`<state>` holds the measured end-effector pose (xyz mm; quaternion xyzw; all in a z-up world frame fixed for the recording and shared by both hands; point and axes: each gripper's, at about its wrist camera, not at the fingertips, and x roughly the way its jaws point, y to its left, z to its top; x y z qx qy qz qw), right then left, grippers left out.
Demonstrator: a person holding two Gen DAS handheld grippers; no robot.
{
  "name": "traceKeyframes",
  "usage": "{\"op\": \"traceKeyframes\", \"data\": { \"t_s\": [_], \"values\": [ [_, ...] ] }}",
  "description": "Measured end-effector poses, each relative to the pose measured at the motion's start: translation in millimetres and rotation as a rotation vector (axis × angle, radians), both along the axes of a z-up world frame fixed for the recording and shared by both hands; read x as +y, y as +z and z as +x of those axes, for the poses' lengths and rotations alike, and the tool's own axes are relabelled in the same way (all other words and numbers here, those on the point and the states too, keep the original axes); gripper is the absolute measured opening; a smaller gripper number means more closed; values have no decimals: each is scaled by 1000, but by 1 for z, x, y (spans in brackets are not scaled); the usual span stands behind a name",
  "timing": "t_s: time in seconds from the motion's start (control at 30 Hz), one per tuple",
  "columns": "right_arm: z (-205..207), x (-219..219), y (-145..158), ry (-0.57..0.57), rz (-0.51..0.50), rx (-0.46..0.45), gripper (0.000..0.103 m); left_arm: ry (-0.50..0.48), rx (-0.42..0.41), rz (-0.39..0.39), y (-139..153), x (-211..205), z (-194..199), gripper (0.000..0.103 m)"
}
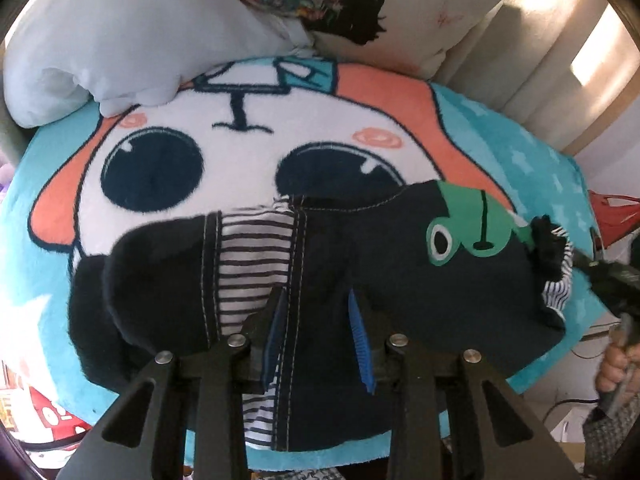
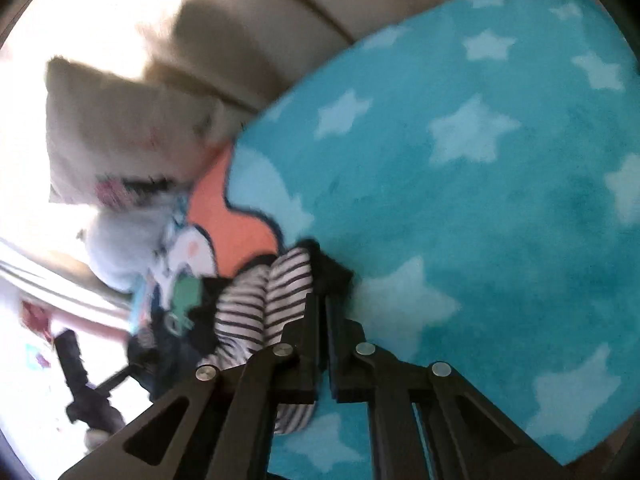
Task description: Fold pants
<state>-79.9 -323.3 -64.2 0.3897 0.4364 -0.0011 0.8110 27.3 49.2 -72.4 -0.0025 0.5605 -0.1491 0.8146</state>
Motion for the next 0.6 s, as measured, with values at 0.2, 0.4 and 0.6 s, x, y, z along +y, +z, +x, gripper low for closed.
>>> {"op": "traceKeyframes", "data": {
  "t_s": [0.2,0.4,0.6],
  "values": [
    [-33,-32,21,-136,-195,57,1,20,1,19,-12,0,-2,31],
    [-39,-18,43,-132,-317,47,4,28,0,18,-13,-3,-3,36],
    [3,106,73,229,-514,-105,68,24,-2,14,-17,-4,-2,45]
  ]
}}
